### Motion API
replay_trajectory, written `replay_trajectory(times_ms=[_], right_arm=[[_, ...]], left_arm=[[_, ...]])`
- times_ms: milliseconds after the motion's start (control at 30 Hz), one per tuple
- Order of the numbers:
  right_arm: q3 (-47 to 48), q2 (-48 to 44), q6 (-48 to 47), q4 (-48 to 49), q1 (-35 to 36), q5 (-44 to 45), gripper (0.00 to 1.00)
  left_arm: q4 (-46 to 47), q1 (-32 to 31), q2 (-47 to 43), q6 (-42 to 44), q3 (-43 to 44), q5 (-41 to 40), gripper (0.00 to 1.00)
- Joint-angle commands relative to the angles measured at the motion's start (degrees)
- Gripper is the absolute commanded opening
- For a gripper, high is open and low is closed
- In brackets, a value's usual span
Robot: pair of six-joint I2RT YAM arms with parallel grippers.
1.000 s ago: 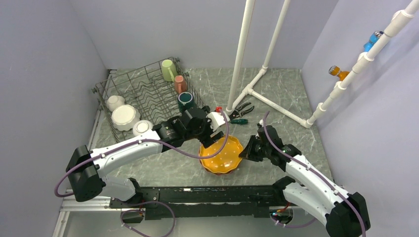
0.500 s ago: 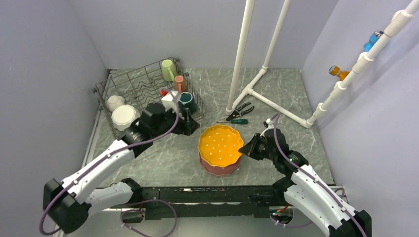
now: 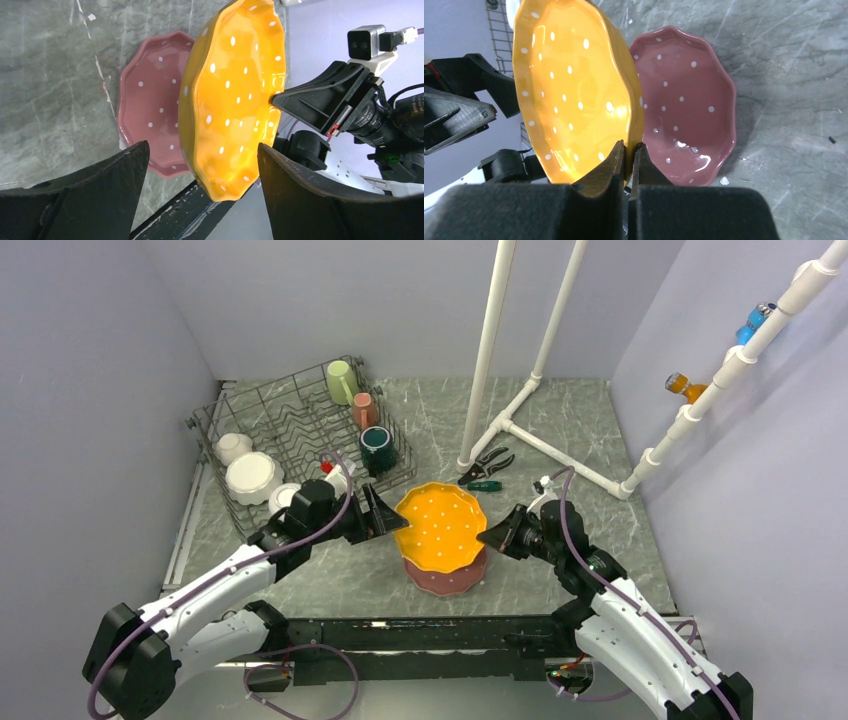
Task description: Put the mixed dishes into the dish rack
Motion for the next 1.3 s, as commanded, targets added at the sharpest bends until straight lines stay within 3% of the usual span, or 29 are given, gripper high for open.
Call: replay_trajectory(times_ms=[0,300,533,700,867,967,1100,1167,1267], right_arm=[[1.47,-1.71,2.96,12.74,-0.17,-4.80,0.00],[0.86,-2.63,3.22,13.56,-0.18,-5.90,0.00],[1.08,-2.58,3.89,13.51,-0.22,-5.94,0.00],[0.96,-1.49,4.14,13.22,-0.24,-5.77,0.00],[1.87,0.23,4.23,12.90,-0.24,-6.12,0.00],[2.34,1.11,4.19,12.81,-0.27,-6.29,0.00],[2.86,2.03,4.45,12.89,-0.21,-6.60,0.00],[2.82,2.07,4.66,13.00,-0.23,-6.52,0.00],[2.70,1.77,4.79,12.91,-0.25,-6.18,0.00]], left_arm=[[6.81,-0.17,0.98,-3.57,-0.35,2.17,0.83],[7.77,-2.13,3.99,-3.26,0.64,2.04,0.76],[0.02,-3.32,1.84,0.86,2.29,-3.66,0.93],[-14.54,-3.43,-1.79,6.91,5.97,-14.31,0.99],[-20.44,-6.31,-5.79,25.49,11.86,-26.55,0.99],[-20.46,-15.65,-5.54,43.27,16.90,-31.03,0.99],[-24.47,-24.73,-1.91,61.62,23.54,-30.90,0.99],[-25.22,-27.03,0.24,63.20,25.52,-33.26,0.99],[-25.08,-26.73,1.80,54.48,27.42,-40.20,0.99]])
